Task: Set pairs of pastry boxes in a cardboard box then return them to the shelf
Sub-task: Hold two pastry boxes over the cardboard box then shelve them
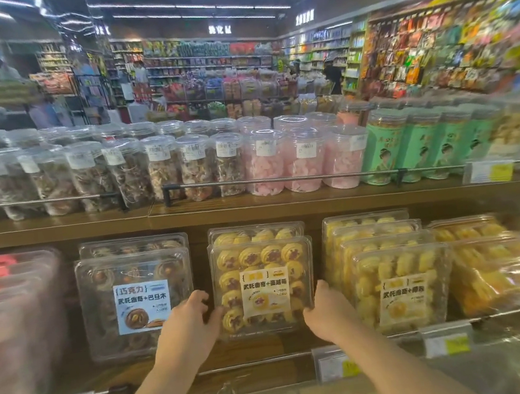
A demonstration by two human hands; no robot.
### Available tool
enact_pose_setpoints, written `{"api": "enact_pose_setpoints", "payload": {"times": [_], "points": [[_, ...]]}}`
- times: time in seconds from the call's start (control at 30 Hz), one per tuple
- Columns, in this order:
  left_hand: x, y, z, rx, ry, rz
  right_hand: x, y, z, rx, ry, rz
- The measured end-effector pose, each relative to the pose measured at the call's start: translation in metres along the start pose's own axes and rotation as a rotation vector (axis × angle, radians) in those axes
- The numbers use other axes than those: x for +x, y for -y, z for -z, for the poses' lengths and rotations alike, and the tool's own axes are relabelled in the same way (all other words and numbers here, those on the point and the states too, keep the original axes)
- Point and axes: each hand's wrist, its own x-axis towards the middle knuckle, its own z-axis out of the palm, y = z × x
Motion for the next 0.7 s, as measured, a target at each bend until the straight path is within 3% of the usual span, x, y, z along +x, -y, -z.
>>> {"api": "enact_pose_setpoints", "payload": {"times": [0.2,0.37,0.7], "points": [[-0.043,0.006,0.057,0.322,0.100,-0.125,-0.046,0.011,0.041,-0.205,-0.049,0.112],[-0.084,0.022,0.104,0.393,0.097,-0.119,-0.087,0.034,0.056,-0.270,-0.025,0.263],[-0.184,0.061,0.170,0.415,0.004,0.094,-0.140,0.067,0.049,-0.379,0.105,0.390]]}}
